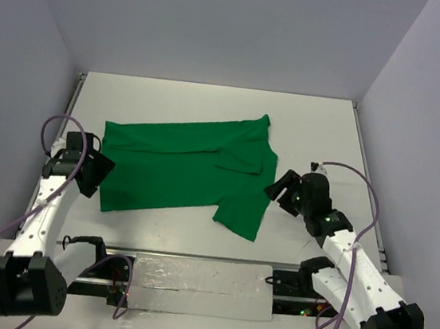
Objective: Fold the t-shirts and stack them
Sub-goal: Grap the side of the flattened tshirt closest away from the robot with both arms
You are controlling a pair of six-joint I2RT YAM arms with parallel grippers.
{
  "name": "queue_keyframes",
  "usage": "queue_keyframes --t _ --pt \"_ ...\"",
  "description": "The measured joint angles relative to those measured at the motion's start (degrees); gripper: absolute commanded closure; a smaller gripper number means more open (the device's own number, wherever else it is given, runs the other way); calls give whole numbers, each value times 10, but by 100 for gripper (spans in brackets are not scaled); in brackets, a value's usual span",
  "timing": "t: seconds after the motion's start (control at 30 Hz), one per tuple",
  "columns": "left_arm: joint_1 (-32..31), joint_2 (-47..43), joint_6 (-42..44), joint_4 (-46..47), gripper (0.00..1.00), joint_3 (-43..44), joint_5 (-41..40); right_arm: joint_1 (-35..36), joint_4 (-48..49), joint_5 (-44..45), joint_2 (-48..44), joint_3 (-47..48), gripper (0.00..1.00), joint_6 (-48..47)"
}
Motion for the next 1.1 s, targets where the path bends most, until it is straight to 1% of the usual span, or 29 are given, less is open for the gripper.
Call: queue_keyframes --t 0.07,0.13,0.2,0.23,0.33,0.43,0.53,0.63,0.77,0.83,0.87,0.93,1.0,1.03,1.1 --pt "-1 35 1 13 23 -19 6 0 6 6 18 0 33 2" --pt "-2 80 2 25 23 -28 10 -5 12 9 66 11 32 -2" --pt "-4 111 3 35 23 -28 9 -20 24 6 133 42 27 -10" --pt "-4 122 4 37 23 -24 7 -29 31 4 176 63 21 -16" --pt "-4 155 9 42 23 4 0 -51 44 3 291 136 14 -38" --pt "-4 179 17 56 23 38 -5 -61 50 10 396 224 13 -62" --pt "-4 188 20 71 23 50 -5 -67 51 14 462 284 14 -79" --pt "-4 193 20 74 23 50 -5 -70 50 16 525 338 17 -88" --pt "-4 201 20 75 23 50 -4 -71 48 7 604 391 27 -91" --pt "-4 202 21 75 23 50 -4 -71 48 6 619 412 39 -93" --pt "-4 202 21 75 23 50 -4 -71 48 6 624 420 46 -96" --pt "-4 202 21 75 23 50 -4 -70 43 6 635 433 67 -97" --pt "-4 202 21 75 23 51 -4 -70 36 7 648 445 78 -97" --pt "-4 202 21 75 23 51 -4 -70 32 8 653 449 81 -96" --pt "-4 202 21 75 23 52 -4 -70 21 9 662 459 82 -94"
